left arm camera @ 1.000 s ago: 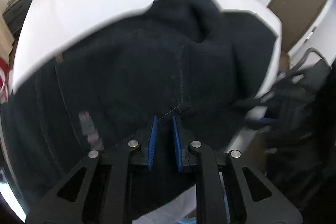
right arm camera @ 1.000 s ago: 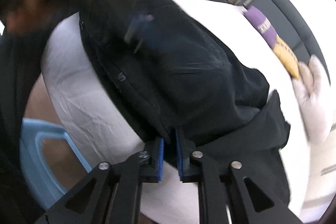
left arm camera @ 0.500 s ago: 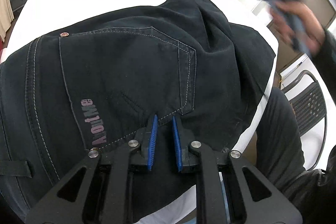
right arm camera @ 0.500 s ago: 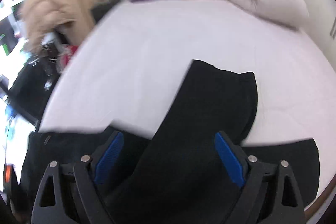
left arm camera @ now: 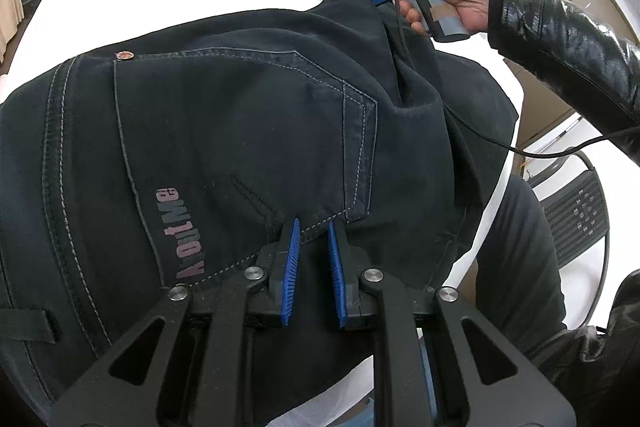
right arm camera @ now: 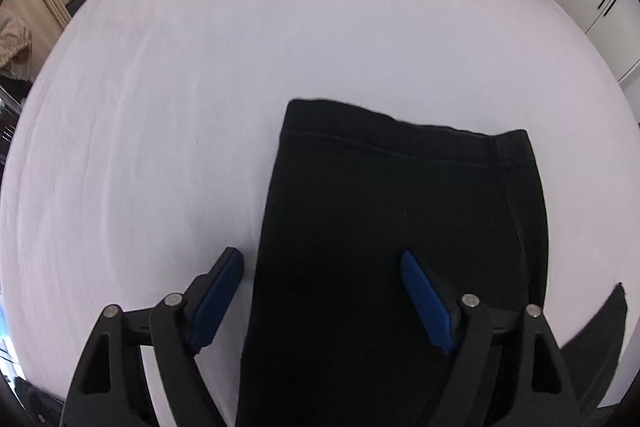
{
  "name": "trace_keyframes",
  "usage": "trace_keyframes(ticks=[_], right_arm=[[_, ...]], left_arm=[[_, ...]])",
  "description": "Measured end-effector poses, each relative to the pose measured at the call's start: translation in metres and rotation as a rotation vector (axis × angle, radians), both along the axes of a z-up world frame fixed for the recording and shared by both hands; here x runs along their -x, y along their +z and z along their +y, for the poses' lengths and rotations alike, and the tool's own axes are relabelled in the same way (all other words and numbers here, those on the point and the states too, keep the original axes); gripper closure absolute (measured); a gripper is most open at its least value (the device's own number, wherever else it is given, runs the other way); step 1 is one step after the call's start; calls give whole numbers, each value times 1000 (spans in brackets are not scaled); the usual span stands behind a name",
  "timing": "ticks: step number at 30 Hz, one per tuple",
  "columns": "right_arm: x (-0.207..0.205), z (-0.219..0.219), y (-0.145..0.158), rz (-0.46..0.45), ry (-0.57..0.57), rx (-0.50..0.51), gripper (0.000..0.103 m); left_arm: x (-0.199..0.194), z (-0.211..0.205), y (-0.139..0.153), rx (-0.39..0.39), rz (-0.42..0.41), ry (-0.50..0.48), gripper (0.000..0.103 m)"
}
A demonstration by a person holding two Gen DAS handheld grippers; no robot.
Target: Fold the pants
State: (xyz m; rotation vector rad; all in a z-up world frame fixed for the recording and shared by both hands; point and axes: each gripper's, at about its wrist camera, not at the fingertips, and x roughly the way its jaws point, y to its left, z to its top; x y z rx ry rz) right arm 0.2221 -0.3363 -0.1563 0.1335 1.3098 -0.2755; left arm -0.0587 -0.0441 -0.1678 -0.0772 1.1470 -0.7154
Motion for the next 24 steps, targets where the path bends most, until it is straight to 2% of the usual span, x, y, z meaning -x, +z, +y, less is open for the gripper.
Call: trace_keyframes(ticks=[2,3,5,6,8,11,15,18,21,22,23,24], right_arm=[[1,-8,6,-22,4,-38,50],[3,-13,9,-26,3,-47,58],[5,-32,15,-44,-11,-99,96],[9,-40,21,-61,-25,-120,98],[25,-57,42,-136,-57,-136,98],[67,-94,83,-299,-122,-189,98],[159,-151,126,-505,-263,-196,98],[215,-187,133,-557,-400,-202,99],[227,-188,127,-519,-377,-215,99],[219,-183,123,-478,-374,-224,91],[211,-177,120,-460,-364,-233,57],[199,-170,118,-453,-348,-253,33]], left_arm=[[0,1,0,-2,-2,1,88],[0,1,1,-4,-2,1,88],[0,0,0,-7,-3,4,88],[1,0,1,-8,-3,6,88],[1,-1,2,-14,-6,7,88],[3,-4,3,-34,-17,6,88],[2,-5,5,-35,-5,23,88],[1,-4,6,-23,11,40,88],[0,-5,7,-33,15,44,88],[0,-7,8,-45,12,43,88],[0,-8,10,-54,9,42,88],[2,-9,11,-66,2,42,88]])
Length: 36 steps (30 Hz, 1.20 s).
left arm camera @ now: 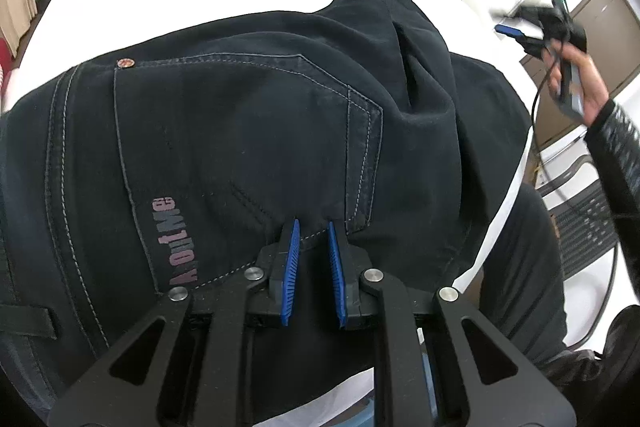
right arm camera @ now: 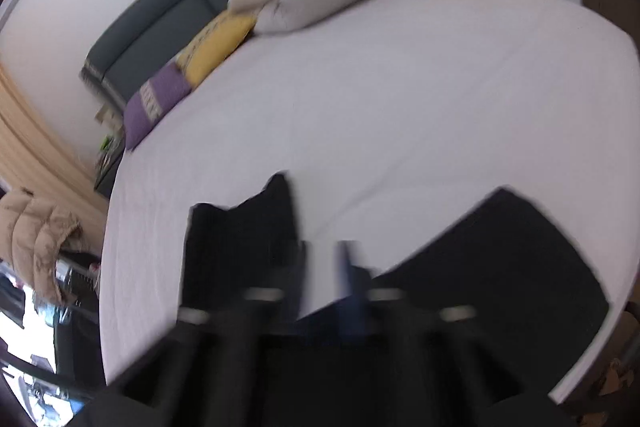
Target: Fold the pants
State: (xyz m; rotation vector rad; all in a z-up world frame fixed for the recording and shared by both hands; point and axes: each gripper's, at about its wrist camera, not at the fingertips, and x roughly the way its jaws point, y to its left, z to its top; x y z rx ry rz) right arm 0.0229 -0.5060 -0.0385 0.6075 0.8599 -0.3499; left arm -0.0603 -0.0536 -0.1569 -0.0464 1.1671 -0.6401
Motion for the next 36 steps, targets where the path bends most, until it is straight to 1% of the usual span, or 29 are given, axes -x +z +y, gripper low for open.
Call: trace_keyframes(ticks=[1,2,3,4,5,6,7,8,9,11,13,15,16,18,19,20,21,22,23,24,25,27,28,30,32,34,36], right_arm=[[-14,10,-1,-19,27,-20,5],[-31,29,0,-44,56,-16,4],[-47,41,0,-52,88,0,4],[-66,54,-2,-36,120,23,4],[-89,70,-9,3,155,36,5],[-99,85,-17,50,193,38,8],[-117,98,-25,93,232,43,17],[-134,113,-33,138,263,65,21],[-153,132,-43,202,290,112,22],[-173,153,-61,280,310,189,22],[-181,164,-81,359,299,259,22],[-191,167,-110,452,290,255,22],[-193,167,-120,475,290,242,23],[-191,162,-125,433,271,229,24],[-190,158,-123,412,266,223,34],[-189,154,-121,402,264,216,52],[-188,146,-119,393,256,201,64],[-186,137,-115,381,249,171,91],[-183,126,-113,368,245,129,98],[-179,118,-108,353,242,110,98],[-173,109,-100,329,237,111,98],[-154,91,-78,246,211,104,98],[-139,78,-65,190,185,88,98],[-103,54,-41,93,122,70,98],[-58,25,-20,-12,53,52,98],[-12,-2,-8,-89,-31,41,98],[41,-31,-3,-161,-132,-5,98]], left_arm=[[1,-1,1,-7,-4,1,88],[2,-3,1,-13,-8,4,88],[3,-3,1,-15,-11,7,88],[3,-3,1,-14,-11,9,88],[3,-3,1,-10,-9,11,88],[3,-2,1,-6,-7,11,88],[2,-2,1,-1,-6,9,88],[2,-1,1,5,-5,7,88],[2,0,0,11,-4,7,88],[1,3,-1,29,1,13,88],[1,6,-2,42,4,12,88],[0,9,-3,53,5,10,88],[0,11,-4,62,8,10,88],[-1,14,-5,78,15,11,88],[-1,16,-5,85,19,13,88],[-2,17,-6,88,19,13,88],[-2,18,-7,88,19,13,88],[-2,18,-7,87,17,13,88],[-2,18,-7,85,16,15,88],[-2,18,-7,83,15,17,88],[-2,18,-7,80,15,18,88],[-2,17,-6,73,13,20,88],[-2,17,-6,70,13,21,88],[-2,13,-5,67,16,25,88],[-2,13,-4,67,22,35,88],[-4,12,-4,66,30,44,88],[-6,12,-4,73,43,56,88]])
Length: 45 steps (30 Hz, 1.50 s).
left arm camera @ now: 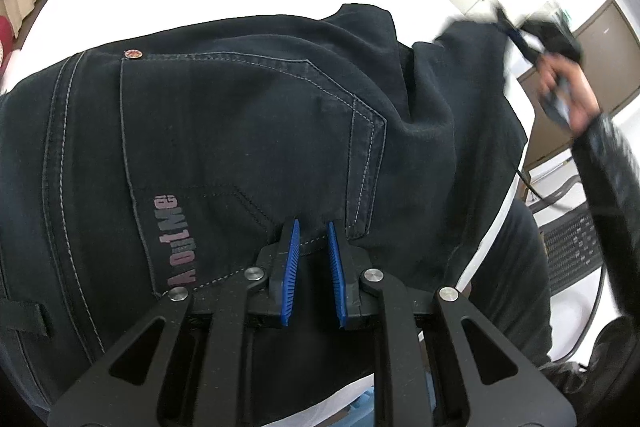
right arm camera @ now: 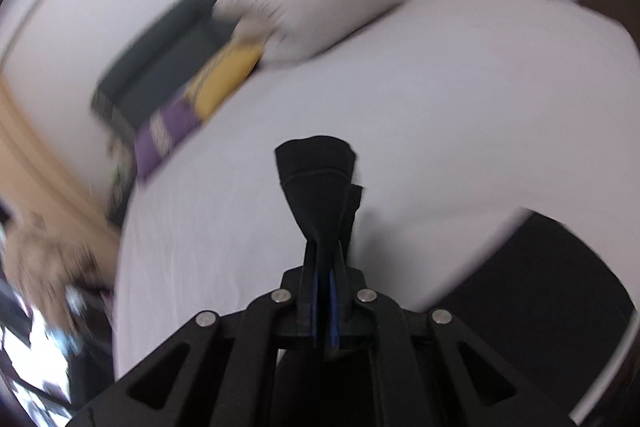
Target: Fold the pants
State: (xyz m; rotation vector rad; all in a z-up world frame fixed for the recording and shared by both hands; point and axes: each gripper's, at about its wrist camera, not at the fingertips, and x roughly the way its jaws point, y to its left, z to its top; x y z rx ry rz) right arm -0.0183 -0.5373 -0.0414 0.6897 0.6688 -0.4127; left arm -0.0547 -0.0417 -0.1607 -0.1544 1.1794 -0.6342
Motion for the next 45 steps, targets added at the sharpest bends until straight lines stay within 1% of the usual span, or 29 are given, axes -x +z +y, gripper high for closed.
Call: trace_keyframes(ticks=[2,3,5,7,8,9,10,11,12,13,14,16,17,18,19,20,21,23,24,26,29,36,39,41,44,45], right_arm=[[45,-25,-8,-69,-100,-62,98],[61,-31,-13,-84,-141,-87,98],[104,-48,-31,-99,-227,-133,98],[141,-63,-57,-140,-301,-236,98],[153,-68,-73,-159,-331,-299,94],[151,-63,-88,-169,-348,-343,91],[156,-66,-99,-170,-362,-386,84],[155,-66,-109,-178,-370,-431,70],[155,-63,-114,-212,-372,-469,62],[155,-64,-115,-271,-372,-503,43],[155,-62,-112,-296,-372,-501,26],[144,-59,-101,-294,-374,-442,15],[139,-59,-96,-277,-377,-407,15],[132,-60,-95,-243,-376,-387,16],[128,-63,-96,-209,-374,-382,27],[140,-70,-99,-179,-366,-387,47],[138,-73,-102,-154,-363,-391,56],[144,-78,-107,-107,-380,-380,92],[147,-80,-109,-88,-388,-370,97],[160,-83,-111,-100,-400,-367,99],[171,-86,-109,-110,-408,-347,99],[176,-89,-98,-113,-400,-287,99],[184,-93,-91,-142,-416,-273,99],[186,-97,-93,-148,-414,-283,99],[180,-101,-113,-107,-370,-359,98],[183,-103,-119,-122,-372,-384,98]], left_arm=[[-3,3,-1,19,23,22,88],[-5,4,-1,33,40,38,88],[-9,8,-3,64,74,69,88],[-10,12,-6,92,102,95,88],[-10,13,-7,102,112,105,88],[-10,14,-7,105,117,110,88],[-11,13,-7,103,118,111,88],[-11,13,-6,97,118,111,88],[-11,12,-5,88,116,111,88],[-10,10,-4,76,113,111,88],[-10,9,-2,69,112,111,88],[-9,6,-1,56,111,116,88],[-10,5,0,52,110,117,88],[-9,4,1,48,110,118,88],[-10,3,1,44,110,119,88],[-9,2,2,40,110,118,88],[-10,1,2,34,110,118,88],[-9,1,2,28,110,119,88],[-9,1,3,25,110,120,88],[-10,0,3,19,110,122,88],[-10,-4,4,13,110,119,88],[-8,-7,8,23,107,110,88],[-7,-8,8,33,101,100,88],[-6,-7,6,38,96,100,88],[-5,0,2,56,93,114,88],[-5,2,2,67,97,120,88]])
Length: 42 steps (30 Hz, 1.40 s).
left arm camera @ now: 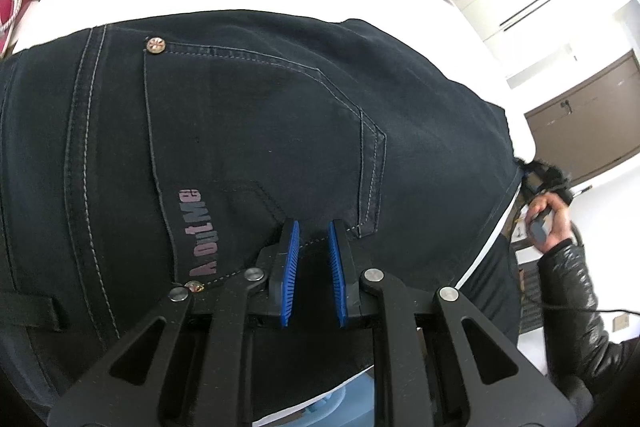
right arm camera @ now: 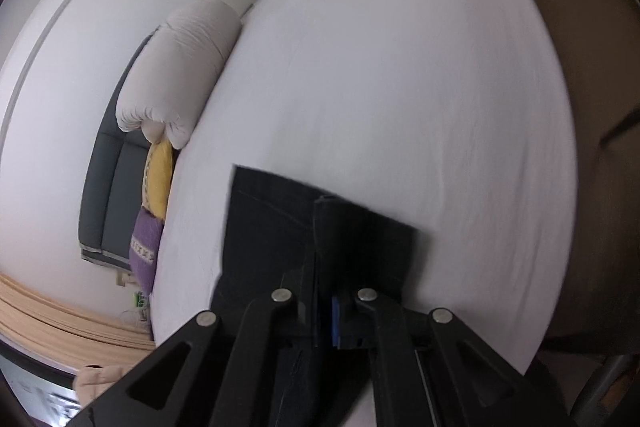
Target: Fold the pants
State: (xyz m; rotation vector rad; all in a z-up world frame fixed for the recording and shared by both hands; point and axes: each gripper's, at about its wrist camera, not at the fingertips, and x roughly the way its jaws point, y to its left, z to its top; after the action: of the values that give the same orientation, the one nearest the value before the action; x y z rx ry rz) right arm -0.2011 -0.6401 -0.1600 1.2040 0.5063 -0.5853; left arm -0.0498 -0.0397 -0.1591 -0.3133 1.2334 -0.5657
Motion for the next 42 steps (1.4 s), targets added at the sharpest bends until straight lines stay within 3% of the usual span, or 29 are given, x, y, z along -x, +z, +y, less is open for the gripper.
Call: trace_keyframes(ticks=[4,7,11,20,23,24,25,26,28,30,32,33,34,35,36,38,40,41,42], right_arm=[[14,-3,-1,-62,-21,-20,95],[23,1,11,-43,-72,37,91],[22,1,15,13,-62,72,95],[29,5,15,49,-90,93,97],[38,1,12,4,-90,87,94],[43,-1,14,7,-108,84,88],[52,-1,20,54,-153,95,62],[61,0,29,94,-205,121,45],[67,6,54,86,-218,189,45],[39,23,80,62,-50,247,50],[-13,63,96,29,207,256,70],[-36,85,96,-1,324,237,73],[-67,119,89,-44,475,176,81],[-83,141,80,-71,551,119,87],[-103,172,63,-88,653,33,88],[-123,214,35,-77,771,-46,90],[-128,238,-1,-4,822,-116,90],[-126,237,-13,32,815,-125,103],[-119,229,-24,46,788,-127,103]], left_arm=[[-2,8,-1,29,12,15,88],[-2,11,-2,34,8,15,88],[-4,15,-4,46,3,19,88],[2,36,-7,79,-2,52,88],[1,38,-7,82,-9,55,88],[1,38,-6,78,-13,52,88],[1,36,-5,73,-18,51,88],[0,34,-4,67,-22,49,88],[1,34,-2,51,-35,48,88],[3,32,1,34,-53,45,88],[4,30,6,20,-74,48,88],[4,29,8,27,-84,46,88],[4,28,9,22,-94,46,88],[4,28,10,11,-97,46,88],[5,28,8,-1,-93,44,88],[8,34,3,16,-80,54,88],[11,45,1,47,-79,70,88],[12,48,1,53,-83,69,88],[13,50,1,60,-91,65,88]])
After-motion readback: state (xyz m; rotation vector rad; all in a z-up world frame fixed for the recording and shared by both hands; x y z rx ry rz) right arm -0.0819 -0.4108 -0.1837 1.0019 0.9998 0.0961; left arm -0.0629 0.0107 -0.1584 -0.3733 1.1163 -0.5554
